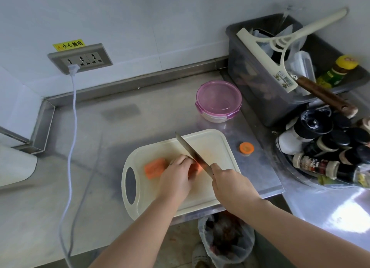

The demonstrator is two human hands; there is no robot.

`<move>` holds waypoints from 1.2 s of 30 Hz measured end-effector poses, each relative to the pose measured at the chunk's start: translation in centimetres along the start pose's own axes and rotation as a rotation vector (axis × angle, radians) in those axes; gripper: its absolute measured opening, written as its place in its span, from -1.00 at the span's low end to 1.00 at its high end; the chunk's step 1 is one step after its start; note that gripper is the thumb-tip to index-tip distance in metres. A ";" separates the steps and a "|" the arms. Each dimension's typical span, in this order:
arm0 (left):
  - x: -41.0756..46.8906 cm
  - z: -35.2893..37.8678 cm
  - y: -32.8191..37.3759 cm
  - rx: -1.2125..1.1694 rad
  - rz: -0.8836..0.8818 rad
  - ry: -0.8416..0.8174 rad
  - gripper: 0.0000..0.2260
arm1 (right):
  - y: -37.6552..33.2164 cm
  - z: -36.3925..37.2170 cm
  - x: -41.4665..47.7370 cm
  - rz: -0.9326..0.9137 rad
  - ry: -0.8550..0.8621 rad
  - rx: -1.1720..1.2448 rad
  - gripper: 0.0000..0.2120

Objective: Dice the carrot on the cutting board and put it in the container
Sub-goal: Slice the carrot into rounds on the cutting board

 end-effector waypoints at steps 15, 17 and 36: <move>0.2 -0.2 0.2 -0.034 -0.036 0.003 -0.81 | -0.1 0.0 0.7 -0.052 -0.111 -0.058 -0.61; 0.3 -0.2 0.2 -0.046 -0.047 -0.003 -0.81 | 0.0 0.0 1.0 -0.046 -0.116 -0.033 -0.66; 0.0 -0.9 0.6 -0.049 -0.054 -0.028 -0.83 | 0.6 -0.3 1.0 0.035 0.038 0.125 -0.80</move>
Point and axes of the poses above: each hand's wrist, its own x-axis towards the middle knuckle, its own z-axis out of the palm, y = z × x, the point moved 1 cm from there along x, towards the middle knuckle, and after that the axes turned 4 degrees about y, right-handed, at the moved point
